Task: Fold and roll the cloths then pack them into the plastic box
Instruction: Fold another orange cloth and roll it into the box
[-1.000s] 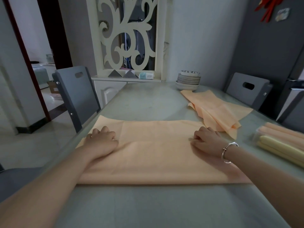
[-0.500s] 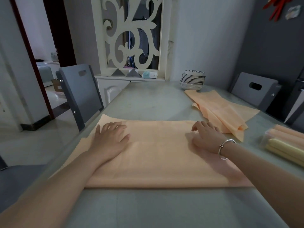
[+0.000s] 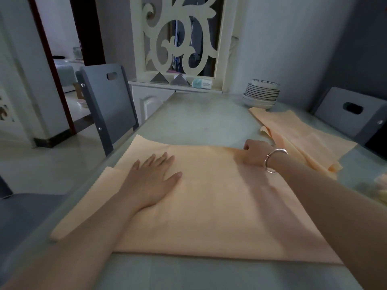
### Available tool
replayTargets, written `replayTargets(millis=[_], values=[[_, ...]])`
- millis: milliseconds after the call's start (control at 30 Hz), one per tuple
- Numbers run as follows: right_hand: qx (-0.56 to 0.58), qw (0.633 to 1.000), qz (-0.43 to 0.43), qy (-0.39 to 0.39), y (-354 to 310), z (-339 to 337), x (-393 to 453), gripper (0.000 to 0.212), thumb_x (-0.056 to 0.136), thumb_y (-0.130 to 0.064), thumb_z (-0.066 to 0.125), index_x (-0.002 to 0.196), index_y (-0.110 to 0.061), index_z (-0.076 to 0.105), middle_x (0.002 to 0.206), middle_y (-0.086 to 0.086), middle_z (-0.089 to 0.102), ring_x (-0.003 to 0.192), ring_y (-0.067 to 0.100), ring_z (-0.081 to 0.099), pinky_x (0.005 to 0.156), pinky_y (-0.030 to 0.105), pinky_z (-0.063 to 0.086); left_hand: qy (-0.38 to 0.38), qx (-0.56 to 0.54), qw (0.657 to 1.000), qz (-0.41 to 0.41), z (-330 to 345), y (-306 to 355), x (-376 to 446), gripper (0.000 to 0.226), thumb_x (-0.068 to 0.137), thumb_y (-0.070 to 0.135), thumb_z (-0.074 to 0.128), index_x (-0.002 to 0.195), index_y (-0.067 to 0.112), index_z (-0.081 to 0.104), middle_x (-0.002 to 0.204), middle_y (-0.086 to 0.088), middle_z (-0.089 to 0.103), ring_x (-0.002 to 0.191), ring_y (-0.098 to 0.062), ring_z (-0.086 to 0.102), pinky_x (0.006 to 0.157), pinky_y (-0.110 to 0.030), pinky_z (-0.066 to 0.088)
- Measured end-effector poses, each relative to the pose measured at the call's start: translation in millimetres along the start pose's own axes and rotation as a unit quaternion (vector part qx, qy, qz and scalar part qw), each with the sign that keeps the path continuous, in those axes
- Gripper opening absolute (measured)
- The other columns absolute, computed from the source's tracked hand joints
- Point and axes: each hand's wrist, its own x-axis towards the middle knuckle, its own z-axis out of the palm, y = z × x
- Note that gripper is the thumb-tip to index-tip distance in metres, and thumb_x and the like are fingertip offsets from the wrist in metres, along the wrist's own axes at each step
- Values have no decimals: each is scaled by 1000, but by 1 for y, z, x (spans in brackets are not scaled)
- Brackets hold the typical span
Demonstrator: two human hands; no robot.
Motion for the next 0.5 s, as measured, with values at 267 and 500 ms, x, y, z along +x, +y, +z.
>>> replayTargets(millis=[267,500], values=[[-31,955,-249,156,3,-52,-100,6,89,-33,55,92,-29,59,71,-13,53,72,7,45,95,27,28,268,102,943,167,-19,10,-19,74,86,43,53,149,23,20,158,4,17,144,-22,19,116,-46,4],[-71,952,-279,104,35,-52,-184,11,88,-33,56,98,-31,55,76,-18,51,76,2,40,98,23,25,218,109,960,139,-60,-7,-48,45,61,-6,66,93,25,73,100,6,71,104,-22,62,99,-35,27]])
